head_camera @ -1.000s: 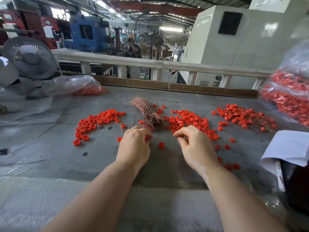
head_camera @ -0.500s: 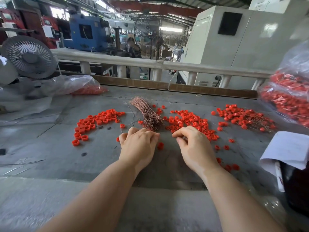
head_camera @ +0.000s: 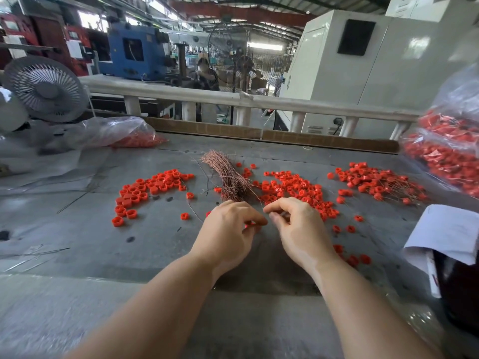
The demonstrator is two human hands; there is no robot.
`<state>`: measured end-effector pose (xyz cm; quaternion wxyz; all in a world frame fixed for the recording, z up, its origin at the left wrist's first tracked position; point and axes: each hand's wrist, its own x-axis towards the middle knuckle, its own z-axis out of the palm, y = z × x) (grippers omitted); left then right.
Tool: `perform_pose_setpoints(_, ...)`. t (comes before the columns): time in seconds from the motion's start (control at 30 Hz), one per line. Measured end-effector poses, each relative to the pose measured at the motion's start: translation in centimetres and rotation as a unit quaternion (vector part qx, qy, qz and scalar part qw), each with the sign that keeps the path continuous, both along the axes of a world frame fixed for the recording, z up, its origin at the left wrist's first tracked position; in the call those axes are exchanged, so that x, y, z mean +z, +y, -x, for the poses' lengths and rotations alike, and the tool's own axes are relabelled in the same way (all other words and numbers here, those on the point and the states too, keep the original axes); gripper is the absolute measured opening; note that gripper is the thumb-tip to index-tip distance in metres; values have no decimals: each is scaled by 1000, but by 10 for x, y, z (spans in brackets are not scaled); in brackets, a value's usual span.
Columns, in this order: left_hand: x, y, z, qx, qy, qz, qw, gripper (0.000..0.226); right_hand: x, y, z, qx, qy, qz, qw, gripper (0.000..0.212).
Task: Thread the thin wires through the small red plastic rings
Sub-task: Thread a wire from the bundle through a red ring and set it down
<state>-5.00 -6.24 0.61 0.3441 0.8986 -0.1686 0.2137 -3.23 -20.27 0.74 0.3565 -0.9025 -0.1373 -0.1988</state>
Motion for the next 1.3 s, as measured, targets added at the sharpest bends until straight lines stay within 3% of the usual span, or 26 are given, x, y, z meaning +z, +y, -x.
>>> perform_pose_setpoints(0.4, 0, -2, 3, -48, 8, 10, 999, 17, 3, 2, -1, 73, 71, -161, 982, 18)
perform_pose_setpoints(0.7, -1, -2, 1, 11, 35, 135, 990, 32, 4, -1, -4, 37, 61, -320, 945, 16)
perform_pose_setpoints(0.97, -5, 1, -5, 53, 40, 139, 988, 29, 10, -10, -5, -34, 50, -474, 878, 15)
perform_pose_setpoints(1.17, -5, 6, -10, 107, 39, 190, 975, 26, 16, -14, -4, 2, 11, -602, 798, 13)
perform_pose_setpoints(1.3, -1, 17, -16, 184, 33, 280, 942, 28, 17, -17, -6, -1, -71, -591, 803, 20)
